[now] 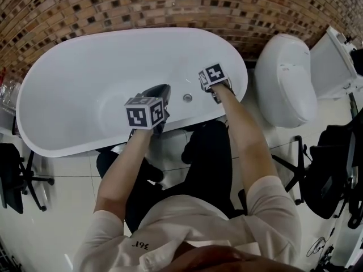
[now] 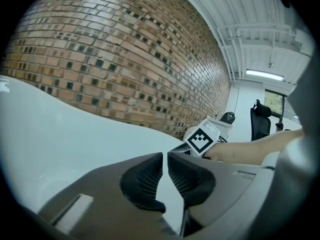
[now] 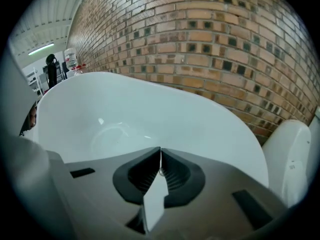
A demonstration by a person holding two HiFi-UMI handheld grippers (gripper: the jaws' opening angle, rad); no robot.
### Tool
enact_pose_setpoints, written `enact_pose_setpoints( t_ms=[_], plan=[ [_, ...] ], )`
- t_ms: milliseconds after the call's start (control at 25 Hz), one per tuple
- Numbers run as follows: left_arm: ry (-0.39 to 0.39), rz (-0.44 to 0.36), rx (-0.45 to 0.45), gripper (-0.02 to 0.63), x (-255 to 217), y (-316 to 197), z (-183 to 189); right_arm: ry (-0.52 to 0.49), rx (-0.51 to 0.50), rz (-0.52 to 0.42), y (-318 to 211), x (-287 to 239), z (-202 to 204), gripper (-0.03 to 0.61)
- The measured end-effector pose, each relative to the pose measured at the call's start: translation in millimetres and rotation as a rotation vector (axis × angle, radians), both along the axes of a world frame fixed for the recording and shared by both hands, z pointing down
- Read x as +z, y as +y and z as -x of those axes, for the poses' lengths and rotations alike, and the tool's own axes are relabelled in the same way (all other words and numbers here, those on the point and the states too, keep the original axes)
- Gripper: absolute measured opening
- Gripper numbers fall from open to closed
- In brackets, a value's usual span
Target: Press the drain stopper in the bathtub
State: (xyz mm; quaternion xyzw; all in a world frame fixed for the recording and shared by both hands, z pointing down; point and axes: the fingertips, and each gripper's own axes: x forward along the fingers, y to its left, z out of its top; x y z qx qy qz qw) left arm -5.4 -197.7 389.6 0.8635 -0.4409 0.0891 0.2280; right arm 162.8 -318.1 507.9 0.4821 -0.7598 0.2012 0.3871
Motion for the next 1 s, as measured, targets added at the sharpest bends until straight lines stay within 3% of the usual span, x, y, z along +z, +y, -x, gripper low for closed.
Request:
enact_pose_setpoints(
  t_ms=[680,1000],
  plan=[
    [0.017,-0.154,-0.007,0.038,-80.2,39.9,3.0,-0.109,-0.008,-0.289,46.7,-147.8,15.6,0.015],
    [0.024,-0.304,-0.027,0.038,-150.7,52.8,15.2,-0.134,-0.069,-0.441,79.1,-228.2,43.6,0.015]
  ],
)
